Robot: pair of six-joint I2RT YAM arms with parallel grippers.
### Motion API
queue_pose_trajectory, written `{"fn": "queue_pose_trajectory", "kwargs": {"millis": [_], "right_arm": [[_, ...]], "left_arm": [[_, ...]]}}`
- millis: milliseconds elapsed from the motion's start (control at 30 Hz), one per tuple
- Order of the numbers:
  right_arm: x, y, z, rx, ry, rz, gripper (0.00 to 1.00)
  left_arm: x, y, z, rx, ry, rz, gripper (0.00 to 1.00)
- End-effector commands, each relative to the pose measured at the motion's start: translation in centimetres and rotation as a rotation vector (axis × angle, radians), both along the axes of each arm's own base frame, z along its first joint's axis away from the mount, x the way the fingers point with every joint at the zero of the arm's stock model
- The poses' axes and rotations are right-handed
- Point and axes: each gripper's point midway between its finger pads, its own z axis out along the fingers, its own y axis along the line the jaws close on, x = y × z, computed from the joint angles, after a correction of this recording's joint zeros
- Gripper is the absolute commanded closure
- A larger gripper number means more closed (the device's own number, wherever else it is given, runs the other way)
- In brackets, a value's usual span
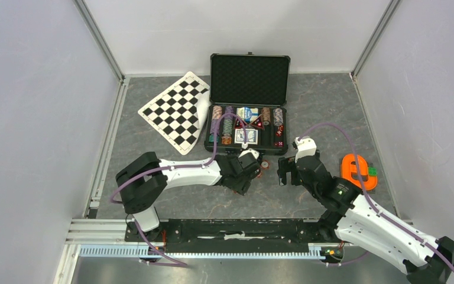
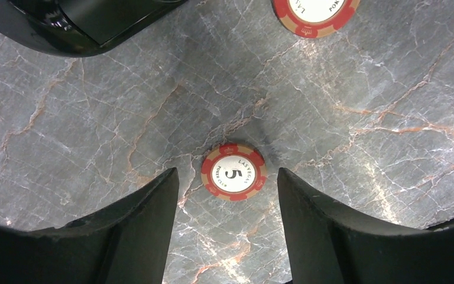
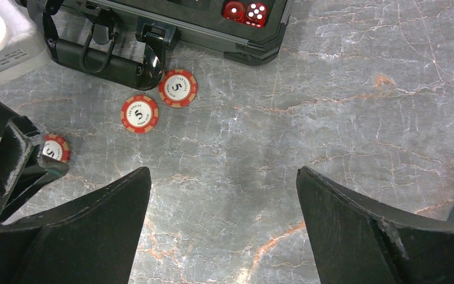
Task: Pack up texas hold em set
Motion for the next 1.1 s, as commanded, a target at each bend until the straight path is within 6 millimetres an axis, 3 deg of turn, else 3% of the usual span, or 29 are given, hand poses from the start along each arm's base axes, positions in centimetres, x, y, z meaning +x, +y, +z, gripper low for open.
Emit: {"fn": "queue_pose_trajectory", "kwargs": {"millis": [0,133,433,633,700,733,1067], "right_arm": [[0.4,0.5,1.0,0.04,-0.034,0.001,0.01],[0.4,0.4,1.0,0.037,-0.032,-0.001,0.01],[0.4,0.4,0.9,0.037,-0.034,-0.002,0.01],[0.4,0.5,0.9,0.036,-0.031,0.0,0.01],[0.4,0.5,0.9,0.038,-0.03,0.0,0.01],[0.4,0.5,0.9,0.039,-0.031,0.001,0.01],[0.3,0.4,0.8,0.043,-0.03,-0.004,0.01]], "left_arm": [[0.2,-1.0,-0.4,-0.03,0.011,0.01,0.32],[-0.1,-1.1,-0.9,-0.031,0.033,0.003,0.34],[-0.5,-0.1,-1.4,0.018,0.058,0.015,0.52],[-0.2,0.1,-0.8,0.016,0.037,0.02,0.47],[0.0,0.1,-0.4,0.012,0.027,0.025,0.27],[0.0,0.0,-0.2,0.007,0.026,0.022,0.23],[-1.2,-0.2,-1.1,0.015,0.092,-0.012,0.41]]}}
